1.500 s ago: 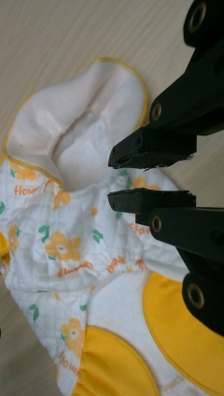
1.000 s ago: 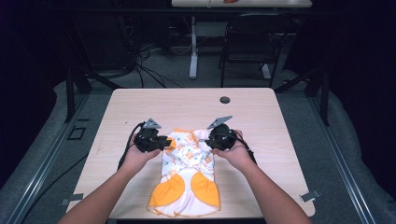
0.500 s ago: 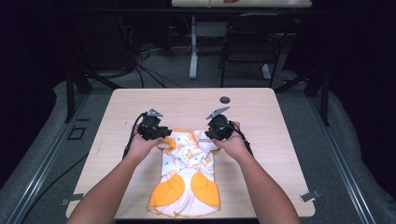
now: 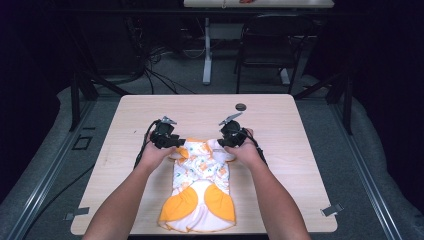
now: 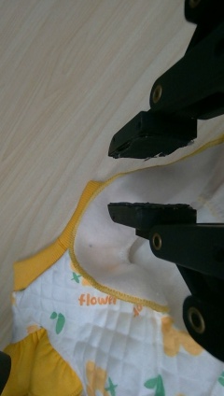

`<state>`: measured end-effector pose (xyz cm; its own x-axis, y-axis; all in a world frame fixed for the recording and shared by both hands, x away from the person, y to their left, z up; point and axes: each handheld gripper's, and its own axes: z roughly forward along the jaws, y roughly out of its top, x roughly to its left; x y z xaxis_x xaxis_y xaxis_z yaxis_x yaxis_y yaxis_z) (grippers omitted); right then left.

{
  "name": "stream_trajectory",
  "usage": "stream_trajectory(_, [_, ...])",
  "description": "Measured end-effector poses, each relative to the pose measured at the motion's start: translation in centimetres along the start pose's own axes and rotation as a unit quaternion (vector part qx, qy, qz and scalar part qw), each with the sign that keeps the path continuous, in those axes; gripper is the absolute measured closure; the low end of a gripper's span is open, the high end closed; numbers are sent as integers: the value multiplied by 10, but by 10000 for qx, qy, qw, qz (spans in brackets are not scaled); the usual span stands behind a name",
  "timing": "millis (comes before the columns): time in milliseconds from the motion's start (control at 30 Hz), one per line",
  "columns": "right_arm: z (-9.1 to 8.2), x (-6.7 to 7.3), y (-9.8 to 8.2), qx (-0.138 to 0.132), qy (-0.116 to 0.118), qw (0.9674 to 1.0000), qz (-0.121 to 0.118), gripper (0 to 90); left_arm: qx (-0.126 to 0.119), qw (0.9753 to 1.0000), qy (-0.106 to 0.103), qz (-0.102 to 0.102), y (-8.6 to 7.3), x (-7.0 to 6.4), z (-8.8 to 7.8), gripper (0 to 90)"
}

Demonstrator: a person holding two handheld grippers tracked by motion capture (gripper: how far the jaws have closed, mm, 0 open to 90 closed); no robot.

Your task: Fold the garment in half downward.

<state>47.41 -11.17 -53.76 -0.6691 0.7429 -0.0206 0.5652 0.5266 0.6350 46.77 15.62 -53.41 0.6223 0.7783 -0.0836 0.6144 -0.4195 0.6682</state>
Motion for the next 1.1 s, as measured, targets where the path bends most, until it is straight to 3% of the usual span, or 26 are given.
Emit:
stream_trajectory(100, [9, 0, -2, 155, -82, 9998, -79, 618, -16, 10000, 1, 35, 0, -2, -3, 581])
stream_trajectory(233, [19, -1, -5, 185, -101, 9997, 142, 594, -54, 9999, -35, 84, -1, -4, -5, 576])
stream_trajectory(400, [24, -2, -8, 478, -64, 9988, 124, 583, -22, 10000, -53, 70, -5, -2, -5, 563])
stream_trajectory(567, [24, 3, -8, 501, -85, 9986, 118, 648, 21, 10000, -76, 24, -6, 2, 1, 561])
stream_trajectory(667, [24, 6, -8, 485, -186, 9984, 212, 648, 23, 10000, -35, -45, -6, 5, 7, 547])
stream_trajectory(867, [23, 7, -7, 569, -217, 9980, 158, 633, 119, 9998, 124, -95, -7, 4, 20, 547])
stream_trajectory(1100, [24, 2, -9, 502, -127, 9982, 290, 598, 233, 9996, 65, -148, -11, 5, 30, 531])
